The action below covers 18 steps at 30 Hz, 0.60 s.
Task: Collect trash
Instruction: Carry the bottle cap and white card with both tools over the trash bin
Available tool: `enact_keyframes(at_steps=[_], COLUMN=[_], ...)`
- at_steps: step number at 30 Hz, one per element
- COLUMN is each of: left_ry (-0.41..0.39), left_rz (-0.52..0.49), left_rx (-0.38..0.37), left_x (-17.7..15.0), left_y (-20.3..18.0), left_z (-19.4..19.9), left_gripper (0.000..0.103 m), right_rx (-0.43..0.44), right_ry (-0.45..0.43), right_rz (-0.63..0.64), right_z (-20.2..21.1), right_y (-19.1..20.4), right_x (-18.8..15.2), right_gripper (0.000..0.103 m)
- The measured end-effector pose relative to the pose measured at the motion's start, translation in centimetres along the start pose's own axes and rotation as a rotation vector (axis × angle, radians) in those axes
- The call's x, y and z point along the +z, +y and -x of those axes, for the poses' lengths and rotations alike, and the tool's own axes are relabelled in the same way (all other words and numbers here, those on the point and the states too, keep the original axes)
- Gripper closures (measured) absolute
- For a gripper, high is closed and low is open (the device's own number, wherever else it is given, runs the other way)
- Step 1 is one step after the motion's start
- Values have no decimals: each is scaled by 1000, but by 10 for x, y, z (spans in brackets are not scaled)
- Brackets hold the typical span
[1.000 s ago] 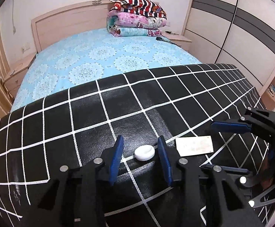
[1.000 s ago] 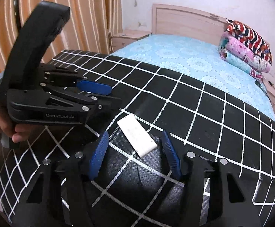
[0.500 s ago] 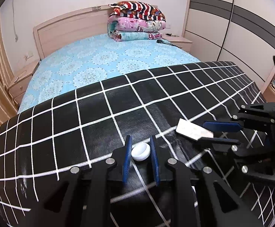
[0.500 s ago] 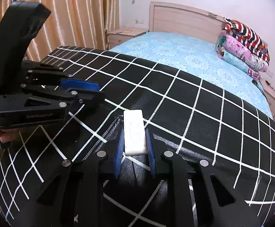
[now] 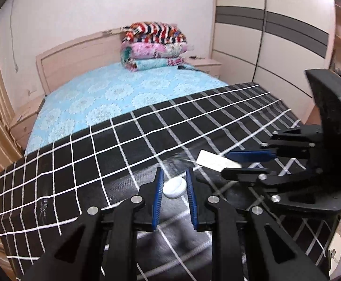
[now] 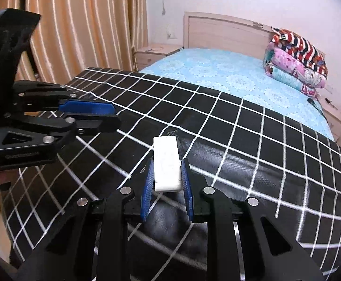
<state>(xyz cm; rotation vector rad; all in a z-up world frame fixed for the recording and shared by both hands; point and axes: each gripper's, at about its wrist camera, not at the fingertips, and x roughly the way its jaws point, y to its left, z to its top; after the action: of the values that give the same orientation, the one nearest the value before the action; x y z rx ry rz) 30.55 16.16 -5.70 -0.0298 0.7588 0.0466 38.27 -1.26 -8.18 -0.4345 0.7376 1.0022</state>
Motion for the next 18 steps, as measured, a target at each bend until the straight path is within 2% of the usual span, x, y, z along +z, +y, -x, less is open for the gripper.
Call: enact_keyframes(at_steps=[10, 18], left_ry=[-74, -101], left_rz=[-67, -126], left_rx=[-8, -16], left_x=[-25, -64], left_y=[-48, -85], left_z=[77, 132], left_gripper=[84, 84], right_rx=[-31, -27], right_ry=[-63, -91], right_rz=[2, 16], right_z=[64, 108], right_y=[33, 65], right_x=[-25, -65], right_gripper=[79, 79])
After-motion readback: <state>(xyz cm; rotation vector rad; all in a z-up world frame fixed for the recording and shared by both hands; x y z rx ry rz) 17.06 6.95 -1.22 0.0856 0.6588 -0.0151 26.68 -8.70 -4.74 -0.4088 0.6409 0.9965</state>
